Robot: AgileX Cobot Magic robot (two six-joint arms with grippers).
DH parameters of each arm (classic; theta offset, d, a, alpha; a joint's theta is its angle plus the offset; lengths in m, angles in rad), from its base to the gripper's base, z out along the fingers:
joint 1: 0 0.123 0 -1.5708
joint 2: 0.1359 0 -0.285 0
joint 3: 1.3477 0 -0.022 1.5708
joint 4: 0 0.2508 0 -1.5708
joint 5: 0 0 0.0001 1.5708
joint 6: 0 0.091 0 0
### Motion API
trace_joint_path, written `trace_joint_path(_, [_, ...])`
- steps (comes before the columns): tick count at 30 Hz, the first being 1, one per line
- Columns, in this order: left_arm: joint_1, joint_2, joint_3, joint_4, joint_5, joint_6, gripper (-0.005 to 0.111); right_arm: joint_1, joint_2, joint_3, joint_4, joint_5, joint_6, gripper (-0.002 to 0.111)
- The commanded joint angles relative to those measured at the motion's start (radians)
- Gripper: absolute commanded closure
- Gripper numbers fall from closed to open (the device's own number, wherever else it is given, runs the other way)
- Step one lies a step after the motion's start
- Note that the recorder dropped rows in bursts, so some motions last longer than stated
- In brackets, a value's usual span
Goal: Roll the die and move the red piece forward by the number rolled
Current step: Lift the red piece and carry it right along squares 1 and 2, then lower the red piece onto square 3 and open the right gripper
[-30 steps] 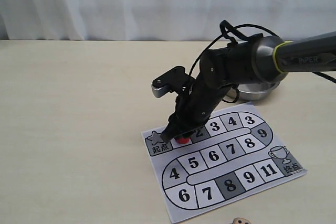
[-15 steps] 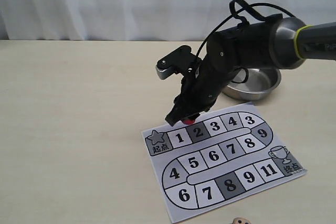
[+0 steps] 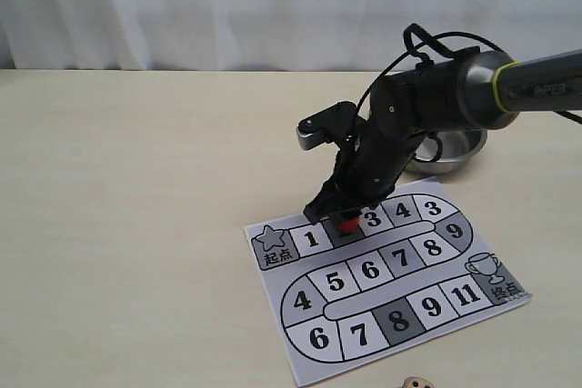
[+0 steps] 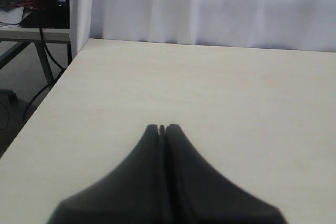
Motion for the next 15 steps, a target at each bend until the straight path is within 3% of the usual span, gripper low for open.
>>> trace_joint_path(1, [-0.008,-0.001,-0.006,0.0,-0.013,0.0,0.107,-0.016,-0.043,0.006,-0.003,0.019,-0.011,0.104])
trace_joint_path(6, [-0.008,-0.001,-0.006,0.0,-0.013,0.0,0.107,-0.083,-0.102,0.006,0.007,0.035,-0.004,0.104])
trace_joint_path(15, [-0.008,-0.001,-0.006,0.0,-0.013,0.0,0.107,-0.083,-0.016,0.053,-0.007,-0.008,-0.006,0.104])
